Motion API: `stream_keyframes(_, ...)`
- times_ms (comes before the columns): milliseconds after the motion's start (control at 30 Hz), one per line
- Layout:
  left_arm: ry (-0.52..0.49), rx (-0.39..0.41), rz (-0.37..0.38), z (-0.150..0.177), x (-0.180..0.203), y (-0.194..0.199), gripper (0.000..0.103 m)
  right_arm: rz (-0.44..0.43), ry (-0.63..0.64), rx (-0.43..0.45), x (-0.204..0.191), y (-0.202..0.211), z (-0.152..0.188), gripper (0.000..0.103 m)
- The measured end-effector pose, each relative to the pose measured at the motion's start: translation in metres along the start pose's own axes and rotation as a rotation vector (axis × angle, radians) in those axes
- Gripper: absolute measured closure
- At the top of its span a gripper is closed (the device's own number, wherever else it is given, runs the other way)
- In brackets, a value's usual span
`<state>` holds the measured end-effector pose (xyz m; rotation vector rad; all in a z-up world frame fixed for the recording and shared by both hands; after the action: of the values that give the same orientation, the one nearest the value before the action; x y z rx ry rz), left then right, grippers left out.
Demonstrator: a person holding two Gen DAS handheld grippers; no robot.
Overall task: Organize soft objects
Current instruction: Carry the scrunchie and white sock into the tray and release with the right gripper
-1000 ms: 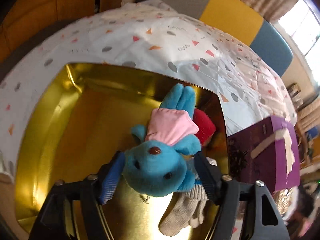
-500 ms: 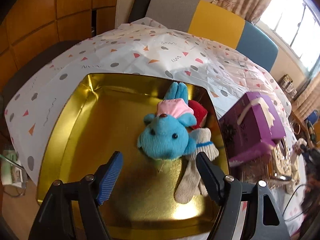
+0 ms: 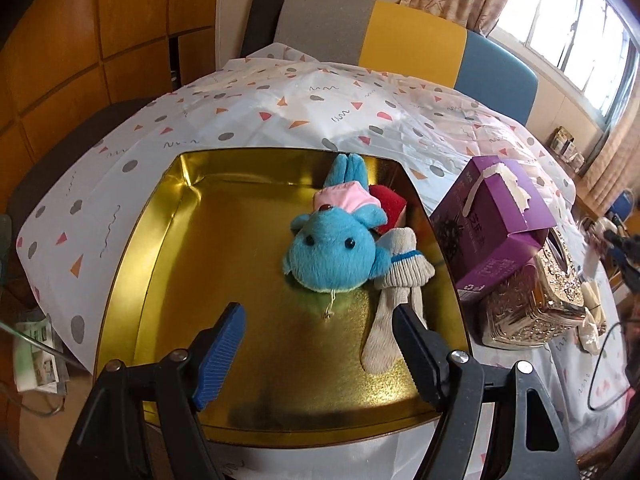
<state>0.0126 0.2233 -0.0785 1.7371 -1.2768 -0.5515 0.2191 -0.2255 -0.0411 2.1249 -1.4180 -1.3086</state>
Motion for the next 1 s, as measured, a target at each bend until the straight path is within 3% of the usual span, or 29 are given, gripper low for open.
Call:
stream_keyframes(200, 0.001, 0.001, -0.006, 0.005, -0.012, 0.003, 0.027, -0.016, 0.124, -0.011, -0.081, -0.018, -0.014, 0.081)
stream_keyframes(367, 0.021, 0.002, -0.012, 0.007, -0.026, 0.004, 0.027, -0.104, 0.278, -0.038, -0.174, -0.032, -0.01, 0.081)
stream_keyframes(500, 0.042, 0.004, -0.02, 0.012, -0.039, 0.004, 0.027, -0.203, 0.427, -0.091, -0.256, -0.043, 0.019, 0.081)
stream_keyframes(633, 0.062, 0.014, -0.023, 0.014, -0.05, 0.007, 0.027, -0.289, 0.554, -0.203, -0.327, -0.068, 0.072, 0.081)
stream_keyframes(833, 0.071, 0.033, -0.037, 0.016, -0.064, 0.011, 0.027, -0.29, 0.619, -0.345, -0.376, -0.128, 0.138, 0.08)
stream_keyframes(1000, 0.102, 0.032, -0.038, 0.02, -0.078, 0.012, 0.027, -0.256, 0.565, -0.419, -0.382, -0.171, 0.161, 0.069)
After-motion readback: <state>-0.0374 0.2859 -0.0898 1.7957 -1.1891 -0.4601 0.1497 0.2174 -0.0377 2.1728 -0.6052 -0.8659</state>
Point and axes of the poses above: each gripper's, at about its wrist camera, not at the fingertips, and y roughly against the way its jaws point, x to its right, z to its underside, the point moved 2 cm from there along -y, roughly the way its jaws point, and after that the axes turned 7 degrees about -x, right-handed, at the moved point
